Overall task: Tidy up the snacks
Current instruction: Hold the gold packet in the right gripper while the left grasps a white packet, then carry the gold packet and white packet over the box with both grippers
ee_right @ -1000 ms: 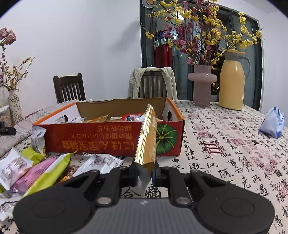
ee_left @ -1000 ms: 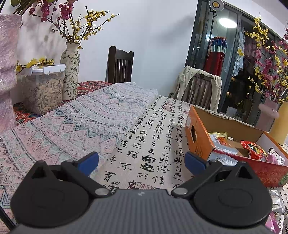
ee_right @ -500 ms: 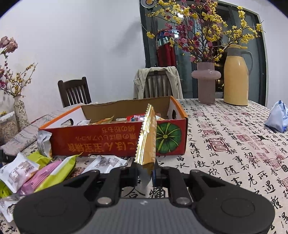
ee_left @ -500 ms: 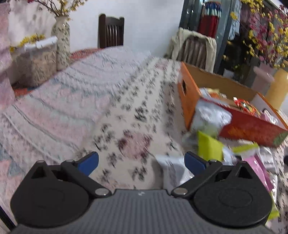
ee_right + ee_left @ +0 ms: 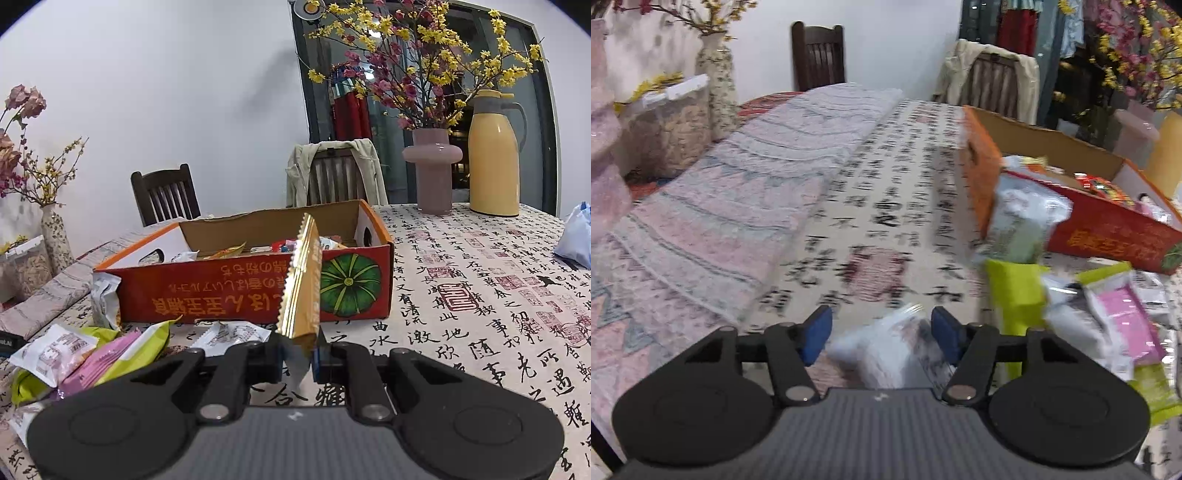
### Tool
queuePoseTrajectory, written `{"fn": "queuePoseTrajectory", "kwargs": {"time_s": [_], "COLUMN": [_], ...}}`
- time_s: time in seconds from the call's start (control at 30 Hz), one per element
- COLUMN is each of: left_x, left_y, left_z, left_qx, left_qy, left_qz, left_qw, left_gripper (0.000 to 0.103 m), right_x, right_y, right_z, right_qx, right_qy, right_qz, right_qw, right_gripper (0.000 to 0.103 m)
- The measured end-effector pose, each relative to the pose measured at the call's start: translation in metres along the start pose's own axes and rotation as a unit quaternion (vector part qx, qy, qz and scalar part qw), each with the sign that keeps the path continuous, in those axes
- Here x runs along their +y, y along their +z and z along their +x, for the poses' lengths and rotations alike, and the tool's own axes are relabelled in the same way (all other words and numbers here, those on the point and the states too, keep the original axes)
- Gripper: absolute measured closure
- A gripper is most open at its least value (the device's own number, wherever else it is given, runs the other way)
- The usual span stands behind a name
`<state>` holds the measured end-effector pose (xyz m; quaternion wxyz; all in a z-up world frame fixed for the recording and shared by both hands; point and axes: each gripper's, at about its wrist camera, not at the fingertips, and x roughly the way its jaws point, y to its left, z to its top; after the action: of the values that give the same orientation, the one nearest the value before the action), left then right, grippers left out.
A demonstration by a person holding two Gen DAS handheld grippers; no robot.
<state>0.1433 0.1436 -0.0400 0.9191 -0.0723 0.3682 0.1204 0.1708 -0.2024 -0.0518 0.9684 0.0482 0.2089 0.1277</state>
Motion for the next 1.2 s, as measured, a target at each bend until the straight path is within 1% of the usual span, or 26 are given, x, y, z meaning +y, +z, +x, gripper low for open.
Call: {"fn": "queuePoseTrajectory", "kwargs": {"time_s": [0.1, 0.13, 0.17, 0.3, 0.37, 0.47, 0.53, 0.63, 0.73, 0.8, 0.87, 0.9, 0.97, 1.0, 1.03, 1.07, 1.13, 1.2], "left_x": [0.009, 0.011, 0.012, 0.009, 0.005, -0.003, -0.006, -0.006, -0.005, -0.003, -0.003, -0.003, -0.005, -0.006, -0.007, -0.008, -0.010, -0.012], "left_y": [0.001, 0.001, 0.001, -0.001, -0.002, -0.005, -0.007, -0.012, -0.016, -0.016, -0.015, -0.015, -0.015, -0.016, -0.015, -0.016, -0.016, -0.018], "left_z": [-0.001, -0.002, -0.005, -0.021, -0.027, -0.030, -0.028, -0.024, -0.020, -0.020, -0.020, -0.020, -0.021, -0.022, -0.022, -0.024, -0.026, -0.026], "left_qx": [0.000, 0.000, -0.001, -0.018, -0.025, -0.018, -0.004, 0.017, 0.029, 0.026, 0.025, 0.023, 0.021, 0.019, 0.017, 0.016, 0.011, 0.006], "left_qy": [0.007, 0.004, 0.003, -0.002, 0.004, 0.024, 0.037, 0.048, 0.053, 0.059, 0.065, 0.069, 0.076, 0.077, 0.075, 0.069, 0.060, 0.061], "left_qz": [-0.012, -0.017, -0.020, -0.024, -0.025, -0.028, -0.039, -0.058, -0.079, -0.088, -0.090, -0.087, -0.077, -0.071, -0.066, -0.062, -0.057, -0.051], "left_qw": [0.9999, 0.9999, 0.9998, 0.9995, 0.9994, 0.9991, 0.9986, 0.9970, 0.9951, 0.9940, 0.9935, 0.9936, 0.9939, 0.9943, 0.9949, 0.9956, 0.9964, 0.9968], "left_gripper": [0.043, 0.039, 0.031, 0.022, 0.013, 0.010, 0.010, 0.010, 0.011, 0.013, 0.021, 0.024, 0.036, 0.040, 0.051, 0.058, 0.060, 0.060], "right_x": [0.000, 0.000, 0.000, 0.000, -0.001, 0.000, 0.000, 0.000, -0.001, -0.002, -0.002, -0.003, -0.003, -0.004, -0.004, -0.004, -0.004, -0.004], "right_y": [0.000, 0.000, 0.000, 0.000, 0.000, -0.001, -0.001, -0.002, -0.002, -0.002, -0.003, -0.003, -0.003, -0.003, -0.003, -0.003, -0.003, -0.003], "right_z": [0.000, 0.000, 0.000, 0.000, 0.000, 0.000, -0.001, -0.002, -0.004, -0.005, -0.006, -0.007, -0.008, -0.009, -0.009, -0.009, -0.009, -0.009], "right_qx": [-0.001, -0.001, -0.001, -0.001, -0.001, -0.002, -0.004, -0.005, -0.008, -0.010, -0.012, -0.012, -0.013, -0.014, -0.015, -0.015, -0.015, -0.015], "right_qy": [0.003, 0.003, 0.003, 0.003, 0.004, 0.005, 0.006, 0.010, 0.016, 0.020, 0.024, 0.025, 0.028, 0.029, 0.030, 0.030, 0.030, 0.030], "right_qz": [0.001, 0.001, 0.001, 0.001, 0.001, 0.002, 0.002, 0.004, 0.005, 0.005, 0.005, 0.006, 0.008, 0.008, 0.009, 0.009, 0.008, 0.007], "right_qw": [1.000, 1.000, 1.000, 1.000, 1.000, 1.000, 1.000, 1.000, 1.000, 1.000, 1.000, 1.000, 0.999, 0.999, 0.999, 0.999, 0.999, 0.999], "right_gripper": [0.089, 0.089, 0.089, 0.089, 0.089, 0.089, 0.089, 0.089, 0.089, 0.089, 0.089, 0.089, 0.089, 0.089, 0.089, 0.089, 0.089, 0.089]}}
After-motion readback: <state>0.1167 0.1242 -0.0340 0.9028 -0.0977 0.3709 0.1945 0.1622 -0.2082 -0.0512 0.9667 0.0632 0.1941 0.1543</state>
